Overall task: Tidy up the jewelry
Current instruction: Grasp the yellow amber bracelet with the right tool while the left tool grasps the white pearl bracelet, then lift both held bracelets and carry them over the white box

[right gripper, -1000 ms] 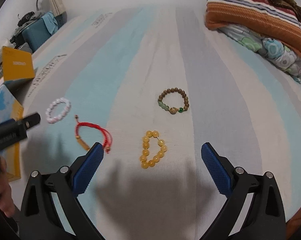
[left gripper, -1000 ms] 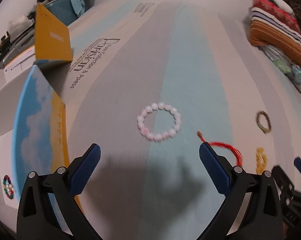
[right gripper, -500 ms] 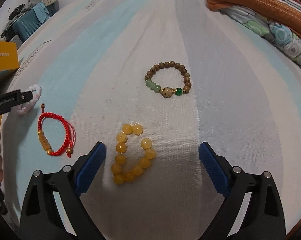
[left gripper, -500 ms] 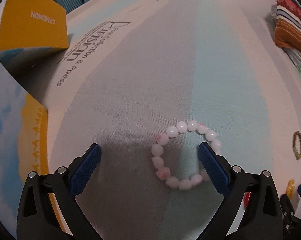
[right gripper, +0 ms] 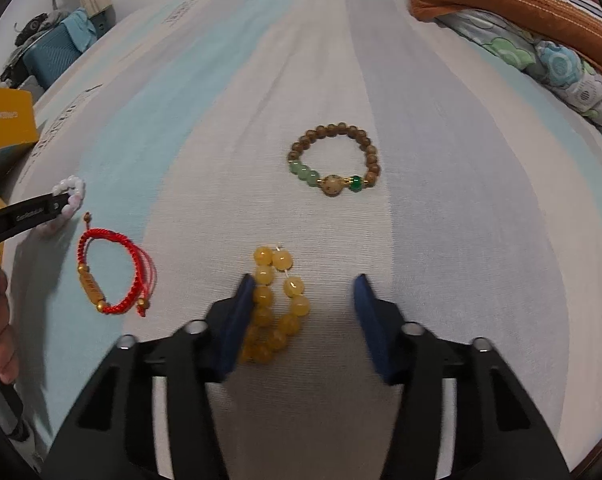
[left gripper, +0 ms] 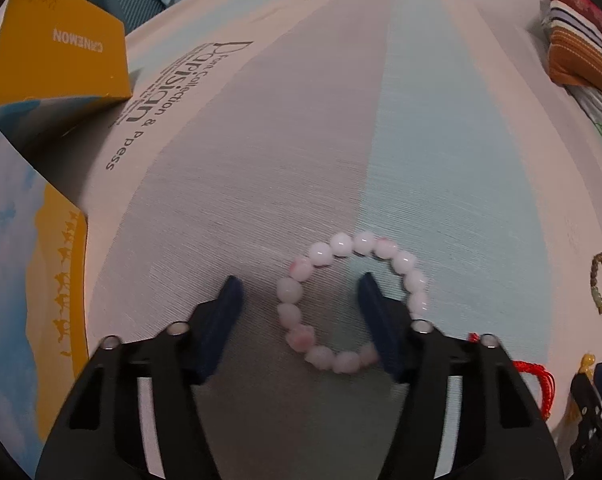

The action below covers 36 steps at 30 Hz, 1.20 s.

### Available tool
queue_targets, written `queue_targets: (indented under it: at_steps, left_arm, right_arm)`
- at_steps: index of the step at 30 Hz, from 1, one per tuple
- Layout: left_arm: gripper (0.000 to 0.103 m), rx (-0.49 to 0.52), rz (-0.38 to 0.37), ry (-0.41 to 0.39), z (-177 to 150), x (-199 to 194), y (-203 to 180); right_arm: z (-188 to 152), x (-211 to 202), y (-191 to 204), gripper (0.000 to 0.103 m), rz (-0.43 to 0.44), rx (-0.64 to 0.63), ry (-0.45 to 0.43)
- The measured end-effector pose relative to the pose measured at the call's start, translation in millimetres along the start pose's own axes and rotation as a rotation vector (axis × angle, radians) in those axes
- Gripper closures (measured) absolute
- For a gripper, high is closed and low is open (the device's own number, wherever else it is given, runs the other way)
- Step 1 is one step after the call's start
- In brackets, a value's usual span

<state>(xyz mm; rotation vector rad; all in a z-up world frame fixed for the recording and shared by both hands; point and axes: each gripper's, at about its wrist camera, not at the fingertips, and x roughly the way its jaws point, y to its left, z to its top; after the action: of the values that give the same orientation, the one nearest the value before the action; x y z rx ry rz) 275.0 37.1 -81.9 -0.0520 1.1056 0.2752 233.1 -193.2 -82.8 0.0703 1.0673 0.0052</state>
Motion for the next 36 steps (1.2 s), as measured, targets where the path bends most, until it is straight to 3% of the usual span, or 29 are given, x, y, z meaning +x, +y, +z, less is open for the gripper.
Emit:
queue_targets:
  at_steps: [4,7,8,19,36]
  left_arm:
    - [0.066,-0.007,-0.017,0.005,-2,-3,-1]
    - [0.09,-0.008,-0.05,0.022,-2,-4,-2]
    - [0.091,-0.005,-0.053,0.028,-2,-4,-3]
    - [0.092,-0.006,-0.108,0.034,-1,-19,2]
    - [0.092,0.03,-0.162,-0.022,4,-65,-1]
  right_arm:
    - [1,0,-6,0.08,0.004,0.022,0.01]
    - [1,-1,-9,0.09,0.007,0.029,0.012]
    - [1,-1,-9,0.094,0.003,0.028,0.011]
    - [1,-10,-9,0.094,-0.002,0.014,-0.012]
    - [6,-34,-10,0.094,0.011,0.021,-0.056]
